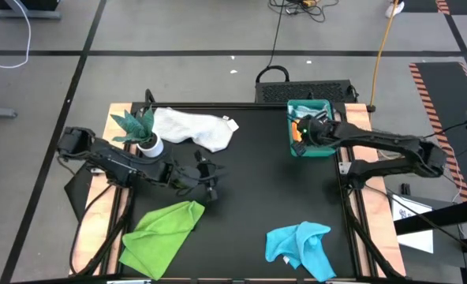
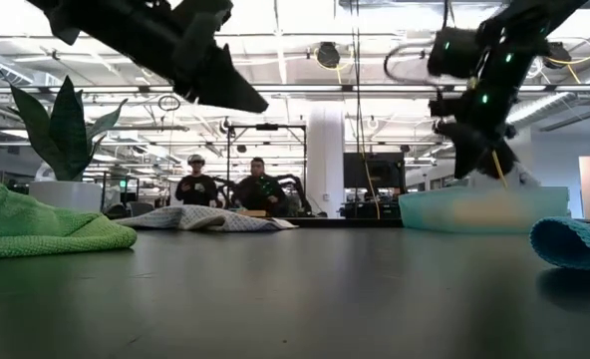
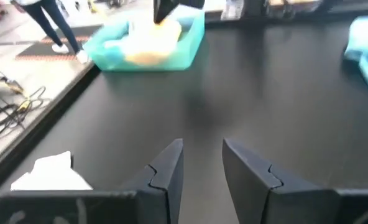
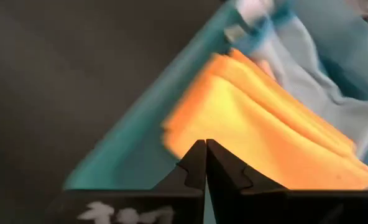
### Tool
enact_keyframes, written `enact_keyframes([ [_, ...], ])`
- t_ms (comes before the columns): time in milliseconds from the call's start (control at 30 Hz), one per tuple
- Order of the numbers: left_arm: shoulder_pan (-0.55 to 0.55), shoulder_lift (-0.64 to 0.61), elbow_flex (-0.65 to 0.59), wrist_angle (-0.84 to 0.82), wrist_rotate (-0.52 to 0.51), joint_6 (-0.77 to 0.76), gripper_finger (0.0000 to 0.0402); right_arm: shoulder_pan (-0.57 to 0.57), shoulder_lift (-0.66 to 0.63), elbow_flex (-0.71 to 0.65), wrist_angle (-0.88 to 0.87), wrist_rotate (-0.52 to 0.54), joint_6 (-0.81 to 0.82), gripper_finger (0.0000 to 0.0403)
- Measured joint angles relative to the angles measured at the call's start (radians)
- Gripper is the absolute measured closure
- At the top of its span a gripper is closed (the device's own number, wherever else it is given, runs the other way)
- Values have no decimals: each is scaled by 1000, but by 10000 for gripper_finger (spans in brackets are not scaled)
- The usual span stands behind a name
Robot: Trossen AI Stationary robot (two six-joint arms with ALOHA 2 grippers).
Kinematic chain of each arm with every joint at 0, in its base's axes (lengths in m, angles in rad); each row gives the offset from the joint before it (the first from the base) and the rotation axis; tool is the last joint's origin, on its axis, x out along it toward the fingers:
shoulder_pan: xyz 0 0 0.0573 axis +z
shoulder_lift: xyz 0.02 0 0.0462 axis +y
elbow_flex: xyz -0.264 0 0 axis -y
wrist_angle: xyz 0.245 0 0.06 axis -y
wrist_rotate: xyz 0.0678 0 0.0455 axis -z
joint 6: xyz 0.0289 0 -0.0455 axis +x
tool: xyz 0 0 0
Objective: Fold microfiber towels
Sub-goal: Put the orange microfiber cloth into the green bin
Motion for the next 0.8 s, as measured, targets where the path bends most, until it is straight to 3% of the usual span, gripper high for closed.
enact_keyframes([
  [300, 0, 17, 0, -22, 0, 0, 286, -277, 205, -48, 385, 16, -106, 402],
  [400, 4, 17, 0, -17, 0, 13, 286, -341, 260, -49, 466, -52, -128, 402],
  [633, 10, 17, 0, -30, 6, -6, 286, -391, 317, -49, 397, -268, -156, 403],
  [800, -3, 17, 0, -42, 24, -26, 286, -335, 154, -50, 286, -209, -154, 403],
])
